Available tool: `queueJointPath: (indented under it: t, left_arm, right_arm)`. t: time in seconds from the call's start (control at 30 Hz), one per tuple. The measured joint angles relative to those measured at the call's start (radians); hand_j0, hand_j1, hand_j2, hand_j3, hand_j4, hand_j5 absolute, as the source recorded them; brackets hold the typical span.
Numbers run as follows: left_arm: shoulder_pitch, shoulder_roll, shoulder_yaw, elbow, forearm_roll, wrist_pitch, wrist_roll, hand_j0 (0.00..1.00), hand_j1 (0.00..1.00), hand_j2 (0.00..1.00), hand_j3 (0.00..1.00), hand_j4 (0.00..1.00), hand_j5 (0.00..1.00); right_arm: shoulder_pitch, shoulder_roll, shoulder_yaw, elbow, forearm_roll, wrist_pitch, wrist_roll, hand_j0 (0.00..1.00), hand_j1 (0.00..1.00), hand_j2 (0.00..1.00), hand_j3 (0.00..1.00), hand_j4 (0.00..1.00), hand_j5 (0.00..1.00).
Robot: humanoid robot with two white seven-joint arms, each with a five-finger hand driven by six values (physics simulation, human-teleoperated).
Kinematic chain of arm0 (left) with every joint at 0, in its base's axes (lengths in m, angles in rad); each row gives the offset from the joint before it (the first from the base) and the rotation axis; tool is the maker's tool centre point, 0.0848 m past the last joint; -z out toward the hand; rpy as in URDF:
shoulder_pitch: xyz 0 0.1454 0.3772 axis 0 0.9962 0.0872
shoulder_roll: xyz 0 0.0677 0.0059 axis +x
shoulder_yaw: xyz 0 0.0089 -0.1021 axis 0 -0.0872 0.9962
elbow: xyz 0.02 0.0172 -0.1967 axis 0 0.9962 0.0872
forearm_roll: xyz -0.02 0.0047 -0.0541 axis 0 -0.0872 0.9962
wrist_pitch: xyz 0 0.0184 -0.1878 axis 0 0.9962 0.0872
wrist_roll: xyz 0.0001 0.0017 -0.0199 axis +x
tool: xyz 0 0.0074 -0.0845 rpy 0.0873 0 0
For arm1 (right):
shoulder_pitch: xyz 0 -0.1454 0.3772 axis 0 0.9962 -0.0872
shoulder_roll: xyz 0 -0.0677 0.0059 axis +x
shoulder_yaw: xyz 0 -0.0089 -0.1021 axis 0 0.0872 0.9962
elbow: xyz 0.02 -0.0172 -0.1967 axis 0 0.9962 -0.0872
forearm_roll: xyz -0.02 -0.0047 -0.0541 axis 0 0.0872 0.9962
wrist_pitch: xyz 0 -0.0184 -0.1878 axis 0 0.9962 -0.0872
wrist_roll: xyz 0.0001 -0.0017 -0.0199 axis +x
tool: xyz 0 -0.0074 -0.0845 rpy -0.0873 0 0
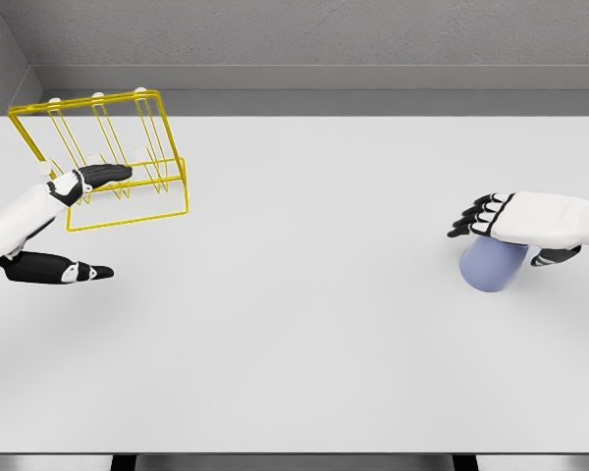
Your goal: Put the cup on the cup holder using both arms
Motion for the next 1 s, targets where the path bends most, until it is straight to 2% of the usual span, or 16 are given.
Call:
queueJointPath:
  t: [0.4, 1.0]
  left_arm:
    - [0.000, 0.005, 0.000, 0.000, 0.003, 0.000, 0.000, 1.00, 1.00, 1.00, 1.00, 1.00, 1.00]
    - [0.002, 0.012, -0.003, -0.002, 0.002, 0.000, 0.000, 1.00, 1.00, 1.00, 1.00, 1.00, 1.00]
  right_arm:
    - [0.002, -0.001, -0.002, -0.009, 0.035, 0.002, 0.000, 0.74, 0.74, 0.74, 0.74, 0.74, 0.74]
    - [-0.009, 0.001, -0.008, -0.012, 0.044, 0.000, -0.001, 0.61, 0.61, 0.61, 0.61, 0.61, 0.61]
